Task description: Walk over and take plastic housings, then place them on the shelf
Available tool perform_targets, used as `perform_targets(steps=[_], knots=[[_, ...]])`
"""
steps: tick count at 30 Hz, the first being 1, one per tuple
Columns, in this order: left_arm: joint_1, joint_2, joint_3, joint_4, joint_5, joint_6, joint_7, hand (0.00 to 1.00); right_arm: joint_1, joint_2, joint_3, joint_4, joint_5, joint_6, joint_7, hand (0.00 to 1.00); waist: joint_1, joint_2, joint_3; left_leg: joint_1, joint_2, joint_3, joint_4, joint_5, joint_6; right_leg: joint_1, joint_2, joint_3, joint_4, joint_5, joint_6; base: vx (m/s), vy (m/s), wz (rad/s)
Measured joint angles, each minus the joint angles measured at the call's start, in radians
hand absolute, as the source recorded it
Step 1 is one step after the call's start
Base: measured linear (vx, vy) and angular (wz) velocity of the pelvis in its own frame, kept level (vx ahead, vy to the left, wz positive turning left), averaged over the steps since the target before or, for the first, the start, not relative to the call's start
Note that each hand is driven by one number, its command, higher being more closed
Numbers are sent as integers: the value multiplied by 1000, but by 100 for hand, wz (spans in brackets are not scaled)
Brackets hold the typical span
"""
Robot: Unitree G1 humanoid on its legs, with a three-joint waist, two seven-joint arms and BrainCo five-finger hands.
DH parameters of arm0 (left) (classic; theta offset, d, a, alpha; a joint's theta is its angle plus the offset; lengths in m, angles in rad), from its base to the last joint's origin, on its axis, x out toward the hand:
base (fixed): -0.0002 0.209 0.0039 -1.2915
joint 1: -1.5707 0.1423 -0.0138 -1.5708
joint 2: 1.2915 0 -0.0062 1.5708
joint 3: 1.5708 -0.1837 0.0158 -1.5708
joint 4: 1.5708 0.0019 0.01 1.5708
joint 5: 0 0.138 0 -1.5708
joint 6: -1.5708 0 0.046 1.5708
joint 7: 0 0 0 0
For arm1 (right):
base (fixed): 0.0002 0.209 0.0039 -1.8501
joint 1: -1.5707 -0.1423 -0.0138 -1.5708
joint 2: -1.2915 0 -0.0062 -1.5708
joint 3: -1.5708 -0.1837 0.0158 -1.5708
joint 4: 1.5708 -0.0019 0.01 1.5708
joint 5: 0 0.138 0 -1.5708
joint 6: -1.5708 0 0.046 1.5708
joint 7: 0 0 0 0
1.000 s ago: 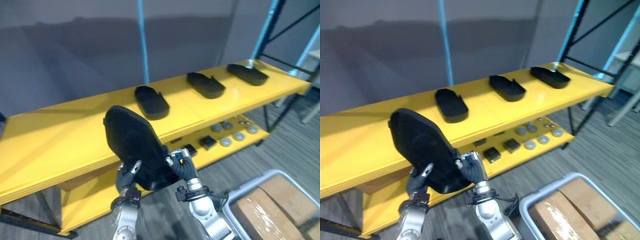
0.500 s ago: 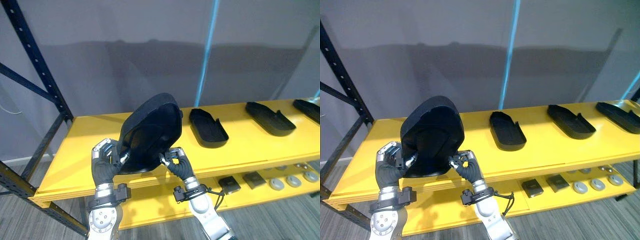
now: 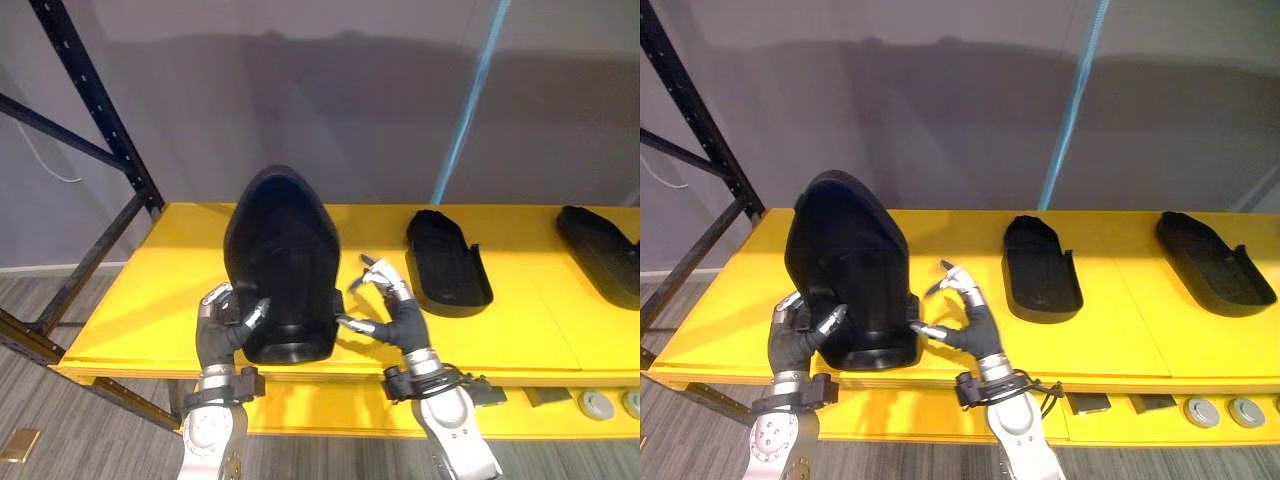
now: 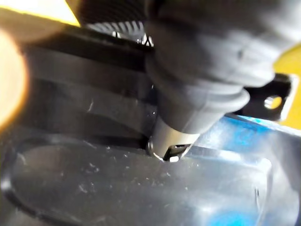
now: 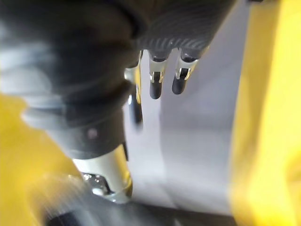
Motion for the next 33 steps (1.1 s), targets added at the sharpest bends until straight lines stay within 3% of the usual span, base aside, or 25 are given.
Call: perform_targets(steps=[4, 11, 13, 14, 17, 22, 25, 29, 33], knots=[[-2, 44, 167, 63, -28, 9, 51, 100, 62, 6, -97, -78, 230, -29, 11, 0, -1, 0, -11, 50, -4, 33, -50, 7, -4, 36, -5, 7, -33, 0, 0, 58, 14, -7], [-48, 179, 274, 179, -30, 32, 82, 100, 161, 16, -110, -106, 292, -36, 41, 0, -6, -5, -58, 76, -4, 95, -93, 12, 1, 23, -9, 54, -36, 3, 3, 16, 28, -19], [-95, 278, 300, 268, -63, 48, 83, 100, 197, 21, -156, -113, 307, -36, 44, 0, -22, -5, -59, 75, -5, 103, -97, 13, 2, 20, -10, 59, -42, 8, 2, -3, 23, -8], [-100, 293, 300, 280, -70, 50, 81, 100, 202, 21, -158, -114, 307, -36, 44, 0, -23, -5, -59, 74, -5, 106, -98, 13, 2, 17, -10, 62, -42, 9, 2, -7, 22, -19], [-183, 428, 296, 427, -132, 74, 33, 100, 249, 21, -173, -113, 307, -35, 44, 0, -26, -4, -60, 51, -1, 130, -99, 15, 6, -17, -5, 85, -43, 20, -2, -10, 22, -22], [-420, 625, 173, 754, -266, 114, -44, 100, 284, 21, -154, -114, 307, -34, 49, 0, -37, -5, -57, 12, 0, 149, -99, 23, 13, -66, 1, 107, -51, 35, -3, -15, 19, -13], [-504, 688, 78, 856, -309, 132, -78, 100, 282, 19, -127, -114, 307, -34, 52, 0, -45, -8, -46, -10, 3, 158, -100, 28, 8, -93, 4, 116, -51, 39, -6, -7, 7, -7], [-577, 715, -72, 950, -339, 177, -131, 100, 279, -6, -71, -115, 307, -34, 61, 0, -49, -20, -10, -34, 12, 171, -99, 34, 0, -123, 15, 127, -52, 45, -13, -8, -6, -8], [-597, 720, -118, 958, -345, 193, -163, 100, 282, -11, -52, -118, 307, -28, 64, 0, -48, -25, 8, -39, 19, 182, -99, 34, -1, -131, 21, 134, -53, 46, -14, 4, -6, -6]])
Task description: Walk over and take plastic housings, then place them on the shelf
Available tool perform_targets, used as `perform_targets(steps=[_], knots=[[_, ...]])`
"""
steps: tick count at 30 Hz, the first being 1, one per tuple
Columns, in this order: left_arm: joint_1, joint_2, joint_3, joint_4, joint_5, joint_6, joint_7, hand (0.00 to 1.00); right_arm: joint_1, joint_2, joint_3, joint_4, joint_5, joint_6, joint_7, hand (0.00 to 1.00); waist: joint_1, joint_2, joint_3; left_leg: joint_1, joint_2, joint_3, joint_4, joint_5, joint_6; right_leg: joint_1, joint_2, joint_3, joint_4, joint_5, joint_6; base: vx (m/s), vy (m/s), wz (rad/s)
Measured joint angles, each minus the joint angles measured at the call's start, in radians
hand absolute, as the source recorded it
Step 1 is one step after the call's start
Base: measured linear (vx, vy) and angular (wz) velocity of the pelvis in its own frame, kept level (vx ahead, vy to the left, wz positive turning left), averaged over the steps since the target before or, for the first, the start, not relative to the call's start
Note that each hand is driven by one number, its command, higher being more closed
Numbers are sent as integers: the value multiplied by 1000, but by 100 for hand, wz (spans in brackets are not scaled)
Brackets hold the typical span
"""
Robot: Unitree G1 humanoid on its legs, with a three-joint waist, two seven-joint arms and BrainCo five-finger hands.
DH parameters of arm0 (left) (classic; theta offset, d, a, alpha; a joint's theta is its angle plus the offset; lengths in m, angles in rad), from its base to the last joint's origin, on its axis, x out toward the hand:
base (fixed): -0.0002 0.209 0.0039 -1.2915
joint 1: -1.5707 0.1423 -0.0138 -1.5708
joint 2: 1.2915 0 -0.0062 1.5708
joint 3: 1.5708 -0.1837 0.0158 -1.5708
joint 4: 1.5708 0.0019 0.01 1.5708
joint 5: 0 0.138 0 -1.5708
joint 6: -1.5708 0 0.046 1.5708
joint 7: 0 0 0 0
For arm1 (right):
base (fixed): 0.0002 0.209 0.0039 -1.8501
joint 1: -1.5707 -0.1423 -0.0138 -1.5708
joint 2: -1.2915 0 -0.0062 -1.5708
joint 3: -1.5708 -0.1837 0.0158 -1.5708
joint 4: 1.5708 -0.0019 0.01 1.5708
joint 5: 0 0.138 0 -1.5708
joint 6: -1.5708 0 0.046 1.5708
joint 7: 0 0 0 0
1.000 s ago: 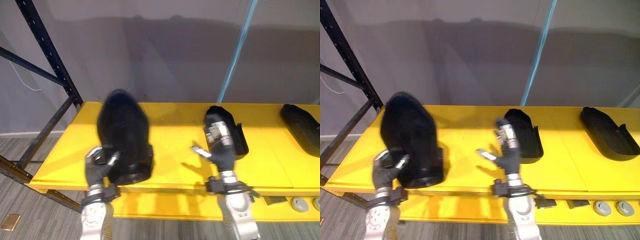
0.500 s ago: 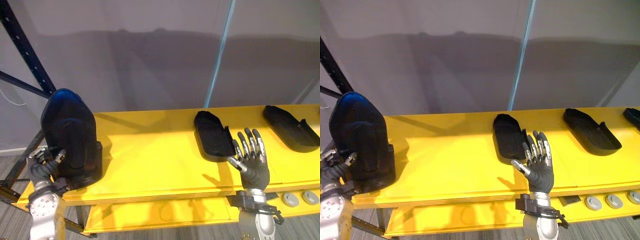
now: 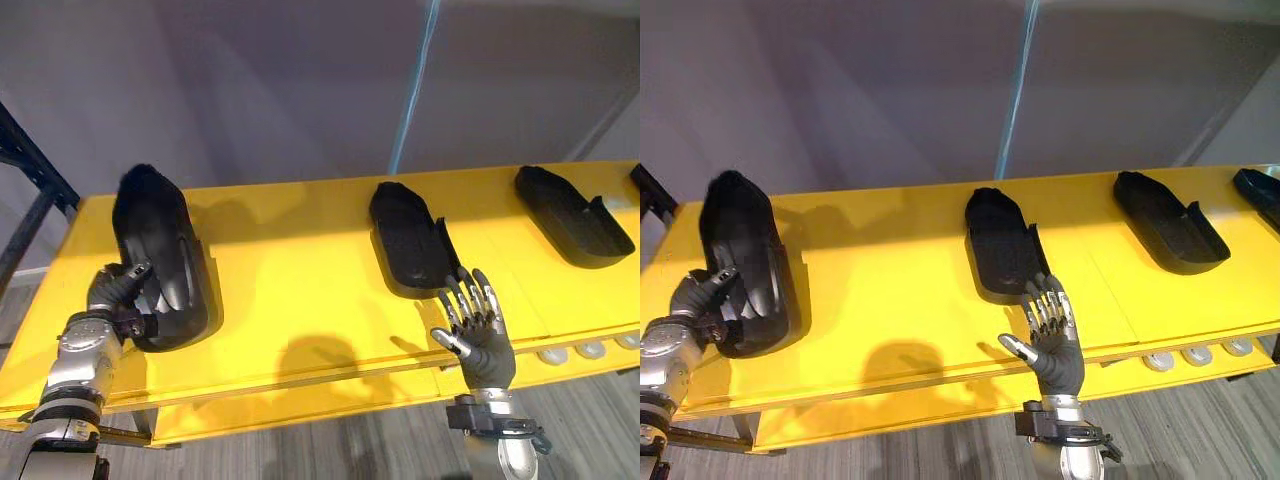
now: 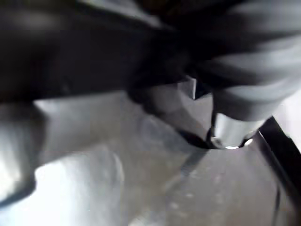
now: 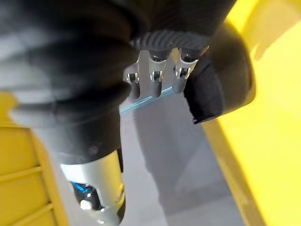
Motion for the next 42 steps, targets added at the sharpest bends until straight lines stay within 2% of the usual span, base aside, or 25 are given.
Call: perform_targets(steps=[4, 8, 9, 15, 20, 32, 37, 42], knots=[[-34, 48, -58, -7, 3, 1, -32, 100, 0, -1, 24, -36, 4, 1, 13, 0, 1, -1, 23, -16, 4, 10, 1, 0, 0, -13, 4, 3, -4, 2, -3, 0, 0, -2], [-59, 60, -77, -6, 16, 7, -34, 100, -3, 0, 60, -39, 6, 2, 17, 0, 5, -1, 32, -26, 6, 10, 2, 1, -2, -21, 6, 2, -5, 3, -4, 0, 0, 0], [-70, 64, -87, -4, 35, 10, -34, 0, -3, 0, 70, -39, 6, 2, 20, 0, 6, -1, 37, -26, 6, 10, 3, 1, -2, -21, 7, 2, -5, 3, -4, 0, 0, 0], [-106, 68, -94, 6, 201, 29, -54, 0, 0, 2, 95, -39, 4, 5, 44, 0, 4, -2, 46, -23, 6, 10, 3, 2, -3, -15, 7, 1, -6, 3, -4, 0, 0, 0], [-132, 48, -85, 29, 299, 40, -29, 0, 9, 3, 110, -40, 3, 21, 61, 0, -2, -9, 58, 2, 6, 11, 2, 2, -3, 15, 8, 0, -14, 3, -5, 0, 0, 0], [-132, -18, -42, 32, 293, 56, -14, 0, 5, 2, 117, -40, -4, 64, 93, 0, -2, -9, 57, 39, 6, 11, 1, 2, -3, 54, 8, -2, -21, 5, -6, 0, 0, 0], [-132, -21, -32, 11, 217, 70, -19, 0, -14, 1, 117, -39, -6, 72, 94, 0, 3, -8, 56, 67, 5, -1, 2, 2, -3, 92, 8, -14, -30, 5, -5, -4, 8, 7], [-120, -16, 134, -136, 200, 67, 6, 0, -18, 3, 117, -33, -27, 74, 101, 0, 20, -1, 41, 85, 3, -15, 1, 3, -3, 118, 7, -33, -31, 4, -5, -7, 15, 9]])
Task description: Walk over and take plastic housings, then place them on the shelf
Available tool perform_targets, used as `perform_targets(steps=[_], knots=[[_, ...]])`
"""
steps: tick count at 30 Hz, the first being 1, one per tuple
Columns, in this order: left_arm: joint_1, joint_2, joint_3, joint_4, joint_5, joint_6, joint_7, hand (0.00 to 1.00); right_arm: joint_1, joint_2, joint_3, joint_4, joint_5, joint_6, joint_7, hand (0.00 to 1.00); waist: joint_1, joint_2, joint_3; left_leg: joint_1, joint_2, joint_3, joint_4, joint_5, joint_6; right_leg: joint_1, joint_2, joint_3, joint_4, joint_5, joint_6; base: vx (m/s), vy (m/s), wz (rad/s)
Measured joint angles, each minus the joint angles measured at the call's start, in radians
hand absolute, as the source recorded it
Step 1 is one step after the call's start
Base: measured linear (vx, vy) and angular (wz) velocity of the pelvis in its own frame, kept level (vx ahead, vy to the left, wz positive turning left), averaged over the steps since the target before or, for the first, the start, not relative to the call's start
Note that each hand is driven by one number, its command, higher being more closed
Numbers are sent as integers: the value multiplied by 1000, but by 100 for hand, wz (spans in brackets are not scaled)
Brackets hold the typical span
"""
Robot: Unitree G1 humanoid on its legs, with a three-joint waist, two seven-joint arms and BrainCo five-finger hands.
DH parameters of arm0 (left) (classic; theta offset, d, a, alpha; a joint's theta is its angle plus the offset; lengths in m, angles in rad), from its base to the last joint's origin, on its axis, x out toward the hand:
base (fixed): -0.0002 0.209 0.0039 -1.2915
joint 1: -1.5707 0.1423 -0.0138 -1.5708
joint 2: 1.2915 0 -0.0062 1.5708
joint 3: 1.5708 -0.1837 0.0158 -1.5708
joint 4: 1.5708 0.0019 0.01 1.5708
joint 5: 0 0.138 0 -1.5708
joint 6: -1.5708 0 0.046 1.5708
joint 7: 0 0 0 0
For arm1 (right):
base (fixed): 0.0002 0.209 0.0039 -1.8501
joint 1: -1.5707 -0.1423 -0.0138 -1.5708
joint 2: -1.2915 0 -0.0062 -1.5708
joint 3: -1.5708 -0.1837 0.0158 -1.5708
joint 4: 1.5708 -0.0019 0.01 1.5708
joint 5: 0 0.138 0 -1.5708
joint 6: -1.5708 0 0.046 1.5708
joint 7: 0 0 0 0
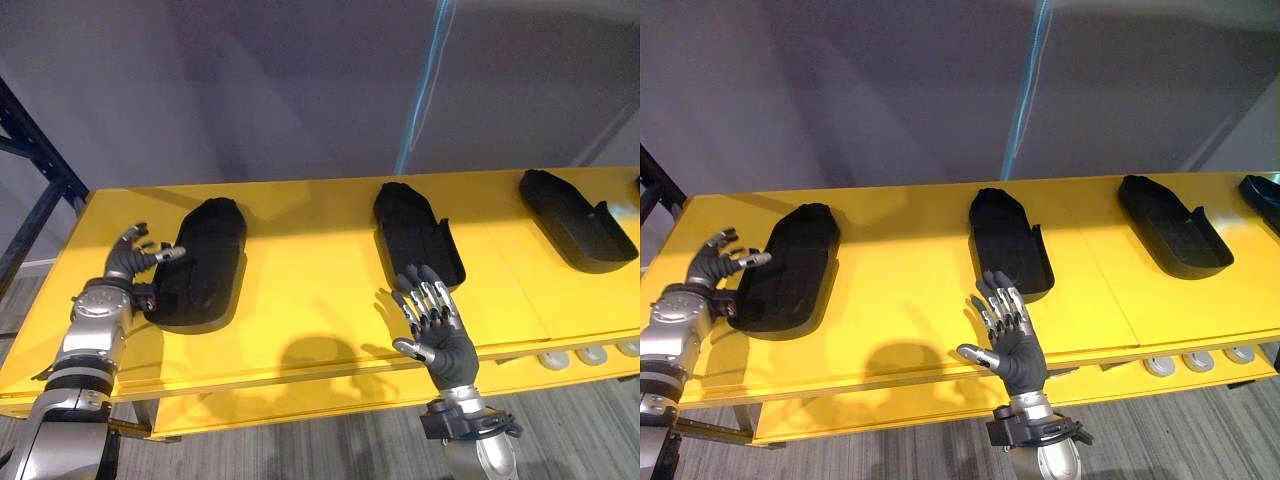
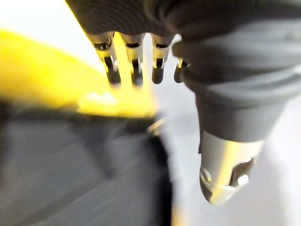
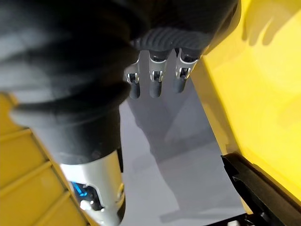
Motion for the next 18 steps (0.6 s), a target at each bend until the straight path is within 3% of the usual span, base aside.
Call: perform_targets(steps=[3, 5, 7, 8, 9, 11, 12, 13, 18], knots=[[96, -20, 130, -189, 70, -3, 65, 0, -1, 2, 8, 17, 0, 0, 7, 0, 2, 11, -38, 5, -5, -16, -2, 1, 1, 11, -3, -11, -5, -1, 1, 0, 22, 14], [188, -102, 215, -370, 201, -14, 152, 0, 3, 2, 9, 24, 0, 0, 13, 0, 2, 21, -46, 15, -11, -43, -6, 7, 4, 33, -9, -39, -6, -6, 7, 1, 0, 39], [360, -270, 294, -590, 367, -22, 244, 0, 3, 7, 12, 64, 0, 0, 23, 0, 11, 39, -83, 13, -18, -81, -18, 18, 6, 47, -16, -78, -9, -11, 11, -7, -1, 48], [410, -321, 307, -643, 405, -23, 261, 0, 3, 9, 13, 73, 0, 0, 27, 0, 14, 42, -88, 12, -20, -90, -18, 19, 7, 52, -18, -87, -11, -11, 12, -3, -5, 49], [507, -424, 320, -738, 460, -28, 285, 0, 4, 15, 12, 88, -1, 0, 33, 0, 23, 45, -91, 12, -24, -110, -18, 22, 8, 64, -20, -108, -17, -12, 12, -18, -11, 44], [669, -567, 315, -857, 514, -40, 293, 0, 2, 28, 15, 94, -1, 0, 41, 0, 42, 43, -98, -4, -28, -143, -21, 31, 10, 68, -20, -140, -18, -13, 14, -46, -18, 50], [709, -594, 307, -879, 514, -43, 292, 0, 2, 32, 15, 94, -1, 0, 44, 0, 46, 42, -102, -9, -29, -154, -22, 34, 13, 68, -21, -152, -18, -13, 14, -49, -20, 52], [805, -647, 275, -942, 513, -51, 288, 100, -2, 46, 17, 99, -1, 0, 51, 0, 59, 42, -106, -18, -30, -169, -23, 35, 13, 68, -22, -167, -17, -14, 15, -32, -12, 35], [975, -727, 161, -1080, 503, -155, 231, 100, -31, 49, 40, 151, 1, -3, 62, 0, 66, 44, -122, -37, -38, -196, -23, 44, 17, 67, -28, -202, -13, -14, 16, -35, -9, 24]])
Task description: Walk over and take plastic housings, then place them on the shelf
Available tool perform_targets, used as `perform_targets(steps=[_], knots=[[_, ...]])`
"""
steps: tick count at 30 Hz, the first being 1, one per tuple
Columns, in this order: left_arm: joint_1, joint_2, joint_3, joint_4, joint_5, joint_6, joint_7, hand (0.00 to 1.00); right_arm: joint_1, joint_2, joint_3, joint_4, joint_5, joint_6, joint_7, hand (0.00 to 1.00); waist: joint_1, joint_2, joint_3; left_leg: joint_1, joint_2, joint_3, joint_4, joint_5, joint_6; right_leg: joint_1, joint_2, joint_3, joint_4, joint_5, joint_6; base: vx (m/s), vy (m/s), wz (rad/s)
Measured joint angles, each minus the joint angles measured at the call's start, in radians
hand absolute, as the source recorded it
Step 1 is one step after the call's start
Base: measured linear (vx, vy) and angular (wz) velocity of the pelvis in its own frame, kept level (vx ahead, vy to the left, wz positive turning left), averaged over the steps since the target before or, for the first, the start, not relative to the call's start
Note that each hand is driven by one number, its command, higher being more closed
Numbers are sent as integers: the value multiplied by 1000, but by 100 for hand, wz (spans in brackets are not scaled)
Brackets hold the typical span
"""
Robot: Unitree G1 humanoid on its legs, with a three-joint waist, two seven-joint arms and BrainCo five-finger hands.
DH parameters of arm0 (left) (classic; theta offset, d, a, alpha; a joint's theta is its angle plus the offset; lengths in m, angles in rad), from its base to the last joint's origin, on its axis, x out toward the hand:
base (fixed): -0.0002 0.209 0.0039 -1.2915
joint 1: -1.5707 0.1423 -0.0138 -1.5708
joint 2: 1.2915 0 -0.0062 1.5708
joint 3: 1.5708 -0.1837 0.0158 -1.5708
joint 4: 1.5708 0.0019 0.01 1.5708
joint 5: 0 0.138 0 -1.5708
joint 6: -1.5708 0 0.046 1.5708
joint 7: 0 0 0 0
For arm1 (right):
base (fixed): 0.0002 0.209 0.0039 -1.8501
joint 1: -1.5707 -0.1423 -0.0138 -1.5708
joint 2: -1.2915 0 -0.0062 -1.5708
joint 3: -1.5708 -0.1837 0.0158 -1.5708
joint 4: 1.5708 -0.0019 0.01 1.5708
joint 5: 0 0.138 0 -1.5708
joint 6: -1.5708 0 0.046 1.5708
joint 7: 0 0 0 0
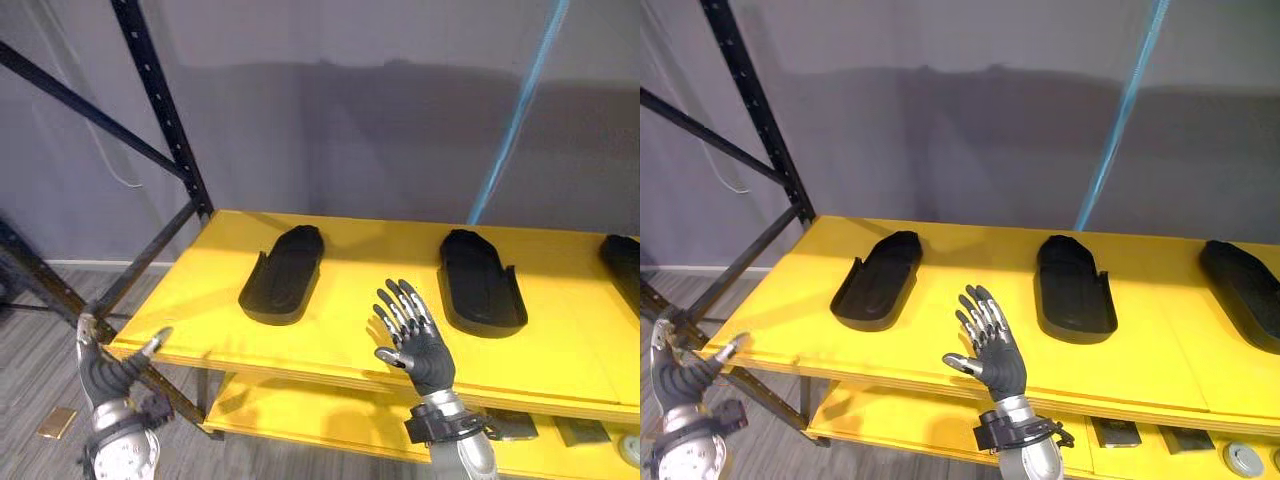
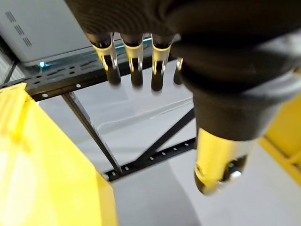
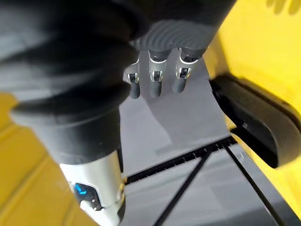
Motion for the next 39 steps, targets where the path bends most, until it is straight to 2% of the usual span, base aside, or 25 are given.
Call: perform_targets(steps=[2, 11, 16, 23, 26, 31, 39], knots=[[28, -21, -60, -8, -47, -31, -47, 100, -6, -1, 27, 13, 0, 0, 1, 0, -1, 0, -4, -18, -3, -20, 0, 11, -2, -11, -1, -16, 4, 0, 0, -19, -19, 19], [16, -23, -121, 92, -216, -47, -151, 100, -28, -12, 49, 22, 0, -2, 1, 0, -9, -4, 0, -48, -13, -57, 0, 33, 0, -31, -13, -54, 25, -9, 11, 0, -12, 14], [-35, 12, -173, 144, -291, -48, -188, 100, -36, -12, 48, 21, 1, -6, -1, 0, -12, -9, 15, -84, -13, -65, 0, 42, 3, -68, -14, -60, 37, -9, 11, -5, -8, 2], [-187, 61, -232, 258, -292, -48, -189, 100, -53, -12, 50, 22, 6, -6, -3, 0, -21, -24, 43, -116, -14, -66, 1, 52, 2, -109, -19, -60, 52, -9, 11, 0, -4, 1], [-228, 84, -232, 292, -302, -48, -184, 100, -77, -14, 69, 22, 11, -6, -4, 0, -36, -29, 53, -119, -13, -50, 1, 52, 2, -124, -22, -44, 60, -10, 10, 5, -19, -14], [-319, 125, -232, 377, -311, -45, -163, 100, -82, -36, 82, 22, 33, -6, -7, 0, -40, -35, 62, -127, -10, -20, 1, 52, 2, -155, -24, -10, 74, -10, 10, 2, -21, -18], [-404, 172, -229, 479, -323, -40, -139, 100, -76, -47, 83, 24, 51, -6, -9, 0, -65, -42, 73, -141, -8, 10, 4, 53, 2, -190, -25, 19, 87, -9, 9, 2, -29, -11]])
